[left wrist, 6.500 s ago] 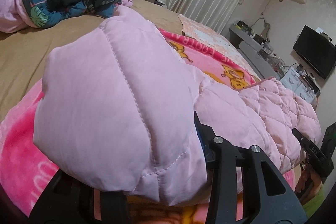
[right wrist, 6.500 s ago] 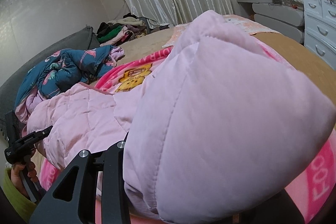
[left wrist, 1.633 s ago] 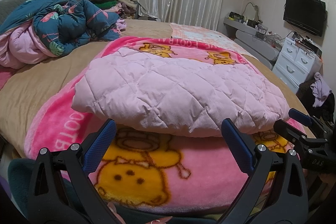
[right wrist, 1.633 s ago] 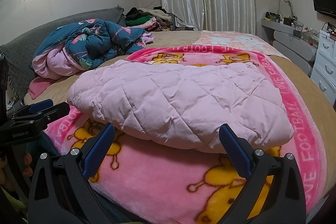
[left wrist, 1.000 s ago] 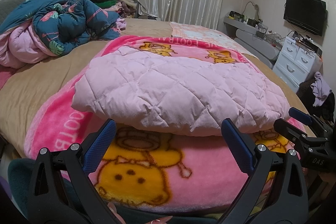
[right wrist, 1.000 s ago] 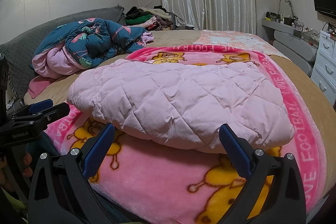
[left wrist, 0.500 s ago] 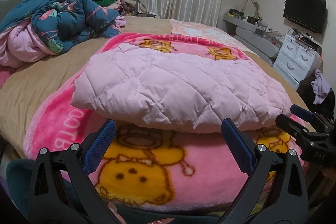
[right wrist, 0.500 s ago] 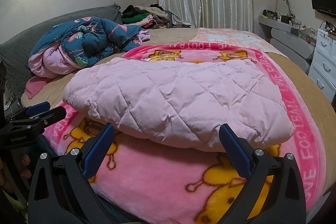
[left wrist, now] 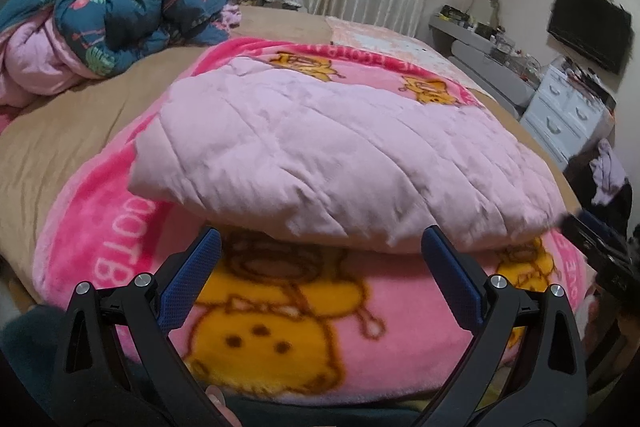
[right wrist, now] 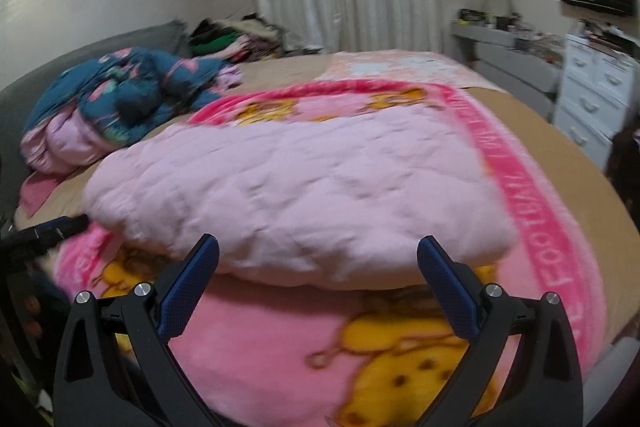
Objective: Fold large clothes
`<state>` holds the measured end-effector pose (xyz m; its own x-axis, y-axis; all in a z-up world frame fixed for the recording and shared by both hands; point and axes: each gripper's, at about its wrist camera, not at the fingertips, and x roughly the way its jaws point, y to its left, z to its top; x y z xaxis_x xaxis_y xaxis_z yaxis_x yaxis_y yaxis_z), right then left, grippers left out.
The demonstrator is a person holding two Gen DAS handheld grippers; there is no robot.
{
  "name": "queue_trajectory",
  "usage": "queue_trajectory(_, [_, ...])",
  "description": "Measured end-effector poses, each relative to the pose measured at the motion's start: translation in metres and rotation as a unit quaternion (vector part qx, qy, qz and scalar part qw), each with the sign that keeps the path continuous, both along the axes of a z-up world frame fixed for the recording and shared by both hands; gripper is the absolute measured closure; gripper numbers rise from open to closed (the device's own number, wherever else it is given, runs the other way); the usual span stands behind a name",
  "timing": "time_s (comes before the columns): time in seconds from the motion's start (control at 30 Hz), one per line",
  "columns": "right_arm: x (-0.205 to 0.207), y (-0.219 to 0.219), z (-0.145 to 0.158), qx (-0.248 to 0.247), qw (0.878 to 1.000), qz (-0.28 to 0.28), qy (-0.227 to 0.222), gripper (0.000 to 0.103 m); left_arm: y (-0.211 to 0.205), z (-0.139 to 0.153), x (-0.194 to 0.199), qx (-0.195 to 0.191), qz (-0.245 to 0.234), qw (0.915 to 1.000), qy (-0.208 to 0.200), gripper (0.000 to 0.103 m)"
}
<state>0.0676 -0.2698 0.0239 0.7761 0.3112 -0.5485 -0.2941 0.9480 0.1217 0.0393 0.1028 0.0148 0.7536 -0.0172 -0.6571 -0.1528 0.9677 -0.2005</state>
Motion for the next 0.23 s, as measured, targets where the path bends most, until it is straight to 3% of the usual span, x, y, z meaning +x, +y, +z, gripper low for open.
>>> queue_trajectory(0.1, [0.011, -0.069, -0.008, -0.008, 0.996, -0.090, 0.004, 0.004, 0.045, 0.006, 0.023, -0.015, 0.023, 0.9995, 0.014, 0.009])
queue_trajectory(0.13, [0.015, -0.092, -0.013, -0.016, 0.993, -0.120, 0.006, 0.004, 0.072, 0.009, 0.036, -0.008, 0.051, 0.9983, 0.026, 0.009])
queue_trajectory(0.2, [0.019, -0.157, -0.029, -0.044, 0.976, -0.213, 0.022, 0.004, 0.110, 0.014, 0.052, 0.010, 0.086, 0.9956, 0.036, 0.009])
queue_trajectory(0.23, [0.016, -0.197, -0.041, -0.063, 0.961, -0.268, 0.026, 0.004, 0.137, 0.015, 0.060, 0.023, 0.114, 0.9924, 0.038, 0.009])
